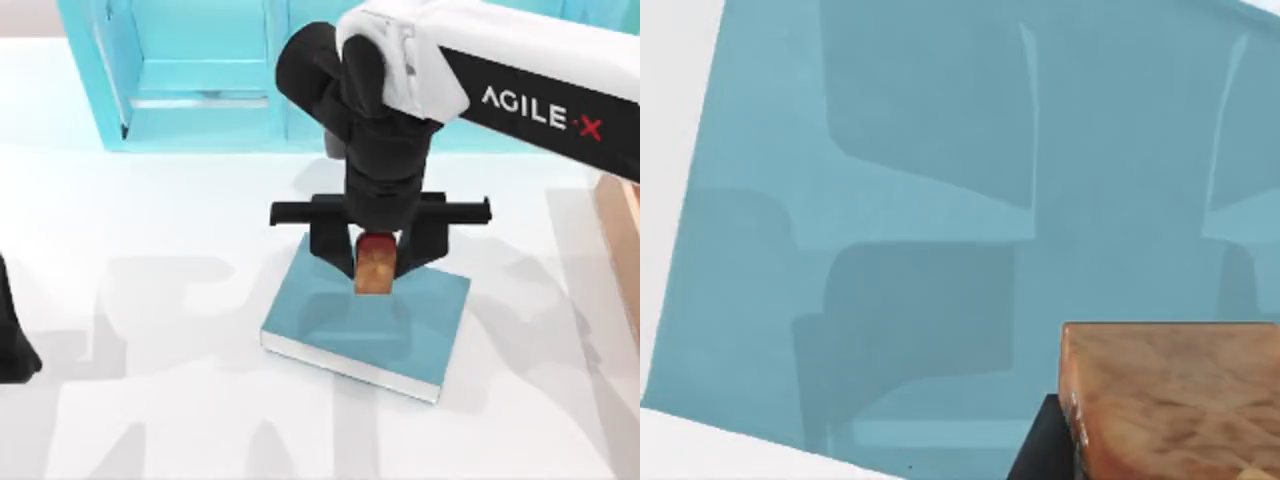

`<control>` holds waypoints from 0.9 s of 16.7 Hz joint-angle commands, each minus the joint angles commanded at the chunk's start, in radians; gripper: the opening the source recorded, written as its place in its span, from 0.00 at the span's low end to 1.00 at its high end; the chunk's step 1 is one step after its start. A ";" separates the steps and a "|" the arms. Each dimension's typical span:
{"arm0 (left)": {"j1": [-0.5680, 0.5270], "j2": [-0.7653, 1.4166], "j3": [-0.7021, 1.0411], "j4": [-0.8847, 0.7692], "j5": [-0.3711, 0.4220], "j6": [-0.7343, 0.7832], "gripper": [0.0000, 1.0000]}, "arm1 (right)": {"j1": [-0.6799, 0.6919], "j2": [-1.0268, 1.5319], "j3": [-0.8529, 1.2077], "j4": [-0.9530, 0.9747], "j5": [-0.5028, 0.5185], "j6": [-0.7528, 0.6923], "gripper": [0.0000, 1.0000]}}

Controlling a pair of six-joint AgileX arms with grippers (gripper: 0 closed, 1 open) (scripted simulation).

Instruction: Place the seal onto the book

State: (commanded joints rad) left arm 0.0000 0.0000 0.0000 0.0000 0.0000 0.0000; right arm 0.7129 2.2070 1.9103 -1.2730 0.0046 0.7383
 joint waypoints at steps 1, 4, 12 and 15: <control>0.000 0.000 0.000 0.000 0.000 0.000 1.00 | 0.000 0.000 0.000 0.000 0.000 0.000 0.30; 0.000 0.000 0.000 0.000 0.000 0.000 1.00 | 0.000 0.000 0.000 0.000 0.000 0.000 0.53; 0.000 0.000 0.000 0.000 0.000 0.000 1.00 | 0.000 0.000 0.000 0.000 0.000 0.000 1.00; 0.000 0.000 0.000 0.000 0.000 0.000 1.00 | 0.000 0.000 0.000 0.000 0.000 0.000 1.00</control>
State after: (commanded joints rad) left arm 0.0000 0.0000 0.0000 0.0000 0.0000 0.0000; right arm 0.7129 2.2070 1.9103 -1.2730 0.0046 0.7383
